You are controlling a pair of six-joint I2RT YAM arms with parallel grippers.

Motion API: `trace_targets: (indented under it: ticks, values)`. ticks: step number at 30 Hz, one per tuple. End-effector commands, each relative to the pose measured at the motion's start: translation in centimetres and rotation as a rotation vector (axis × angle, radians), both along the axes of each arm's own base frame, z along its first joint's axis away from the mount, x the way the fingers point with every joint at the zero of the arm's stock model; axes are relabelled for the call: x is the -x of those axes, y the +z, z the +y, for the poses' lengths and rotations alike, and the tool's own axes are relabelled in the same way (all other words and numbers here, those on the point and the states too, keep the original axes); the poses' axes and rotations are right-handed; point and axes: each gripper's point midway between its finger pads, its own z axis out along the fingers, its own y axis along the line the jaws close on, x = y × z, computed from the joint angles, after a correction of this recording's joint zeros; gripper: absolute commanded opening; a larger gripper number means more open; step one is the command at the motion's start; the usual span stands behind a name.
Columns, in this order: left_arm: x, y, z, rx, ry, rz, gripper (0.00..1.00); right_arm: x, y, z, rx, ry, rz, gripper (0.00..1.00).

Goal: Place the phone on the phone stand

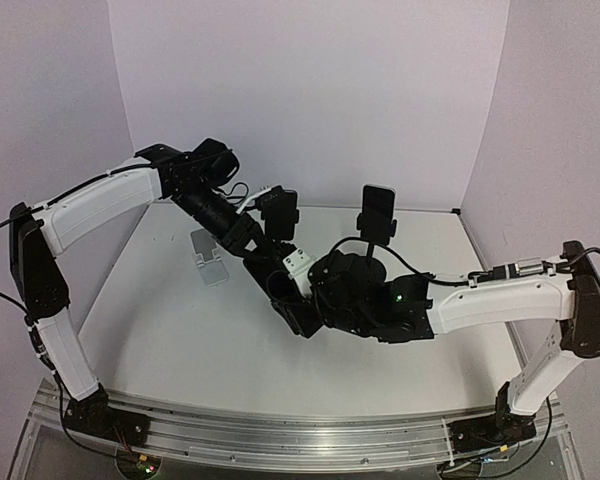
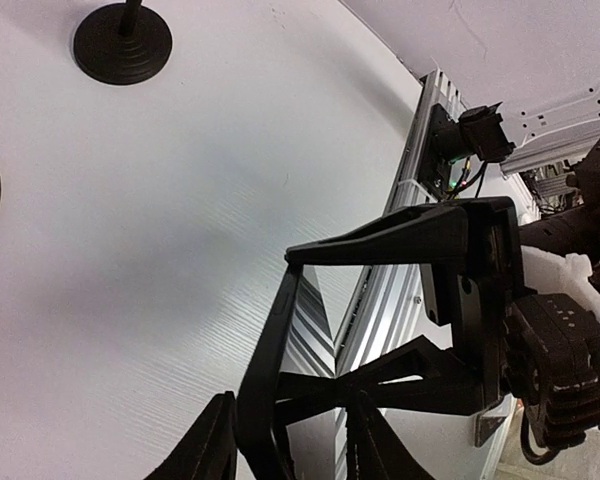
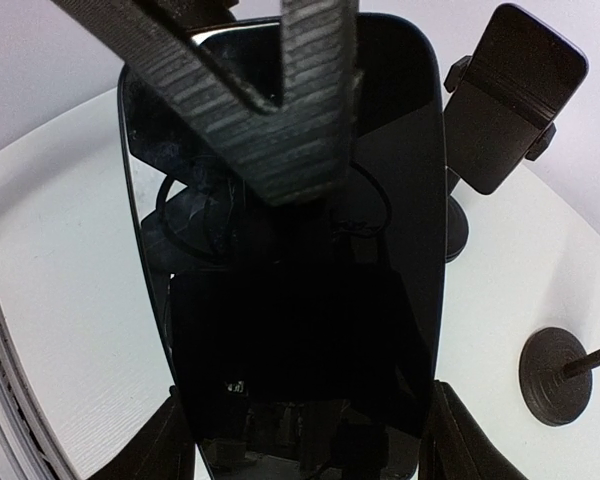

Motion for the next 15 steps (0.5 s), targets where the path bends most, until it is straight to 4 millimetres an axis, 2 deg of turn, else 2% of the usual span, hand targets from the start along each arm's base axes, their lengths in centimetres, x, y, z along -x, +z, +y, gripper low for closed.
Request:
trace_targets:
  ticks: [1, 4, 5, 9, 13, 15]
  values:
    - [1.1, 1.4, 0.1, 0.022, -0.046, 0.03, 0.25, -0.5, 5.6, 1.1, -0.15, -0.007, -0.082, 0.34]
    - [1.1, 1.9, 0.0, 0.036, -0.048, 0.013, 0.03, -0.5, 5.6, 1.2, -0.152, -0.003, -0.081, 0.34]
    - [1.1, 2.0, 0.0, 0.039, -0.048, 0.006, 0.0, -0.5, 5.6, 1.2, -0.151, -0.003, -0.08, 0.34]
    - [1.2, 2.0, 0.4, 0.027, -0.052, -0.016, 0.0, -0.4, 5.3, 1.3, -0.148, -0.001, -0.076, 0.36]
    - [0.7, 1.9, 1.1, -0.01, -0.06, -0.091, 0.0, -0.4, 4.6, 1.4, -0.14, -0.002, -0.064, 0.42]
    - [0.3, 1.6, 1.7, -0.035, -0.061, -0.139, 0.0, -0.4, 4.3, 1.5, -0.139, -0.003, -0.058, 0.49]
